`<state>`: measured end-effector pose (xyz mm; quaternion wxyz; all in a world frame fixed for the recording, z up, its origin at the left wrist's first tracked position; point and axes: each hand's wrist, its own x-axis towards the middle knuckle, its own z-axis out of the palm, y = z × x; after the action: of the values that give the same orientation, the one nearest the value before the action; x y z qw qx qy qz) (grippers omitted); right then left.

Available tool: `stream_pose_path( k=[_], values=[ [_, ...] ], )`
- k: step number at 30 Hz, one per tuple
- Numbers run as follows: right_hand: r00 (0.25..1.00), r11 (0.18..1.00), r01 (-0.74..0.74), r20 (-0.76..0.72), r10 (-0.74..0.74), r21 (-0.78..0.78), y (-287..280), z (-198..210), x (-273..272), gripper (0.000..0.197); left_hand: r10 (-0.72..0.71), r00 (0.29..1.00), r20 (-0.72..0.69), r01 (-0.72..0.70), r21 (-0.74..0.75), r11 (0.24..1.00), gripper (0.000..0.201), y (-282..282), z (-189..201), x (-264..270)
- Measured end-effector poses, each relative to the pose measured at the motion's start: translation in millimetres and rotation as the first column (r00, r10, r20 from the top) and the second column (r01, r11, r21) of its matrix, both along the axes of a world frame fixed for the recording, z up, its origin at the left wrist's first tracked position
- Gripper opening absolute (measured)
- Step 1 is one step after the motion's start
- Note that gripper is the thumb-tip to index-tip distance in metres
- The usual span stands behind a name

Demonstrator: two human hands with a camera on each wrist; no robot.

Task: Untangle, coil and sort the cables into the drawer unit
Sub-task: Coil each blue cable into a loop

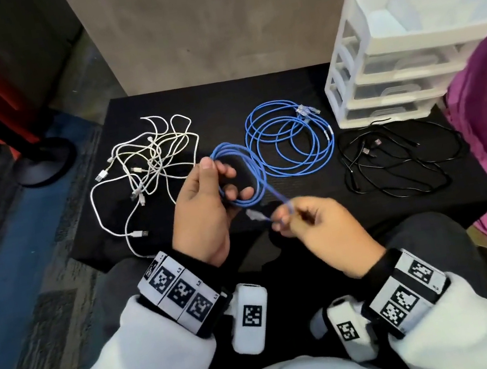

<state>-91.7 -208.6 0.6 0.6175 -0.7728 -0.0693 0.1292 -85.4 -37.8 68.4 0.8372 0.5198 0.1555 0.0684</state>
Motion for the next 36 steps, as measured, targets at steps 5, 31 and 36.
stream_pose_path(
  k=[5, 31, 36],
  values=[
    [0.913, 0.698, 0.395, -0.339, -0.227, 0.597, 1, 29, 10, 0.022, 0.023, 0.998, -0.054, -0.034, -0.210, 0.977, 0.033, -9, -3, 1],
    [0.945, 0.999, -0.049, 0.323, 0.044, 0.007, -6, 74, 28, 0.015, -0.396, 0.914, -0.093, 0.405, 0.272, 0.873, 0.035, -17, -11, -14],
    [0.958, 0.972, 0.066, 0.257, -0.125, 0.224, -22, 85, 48, 0.011, -0.530, 0.838, -0.134, 0.546, 0.222, 0.808, 0.042, -9, -6, -20]
  ],
)
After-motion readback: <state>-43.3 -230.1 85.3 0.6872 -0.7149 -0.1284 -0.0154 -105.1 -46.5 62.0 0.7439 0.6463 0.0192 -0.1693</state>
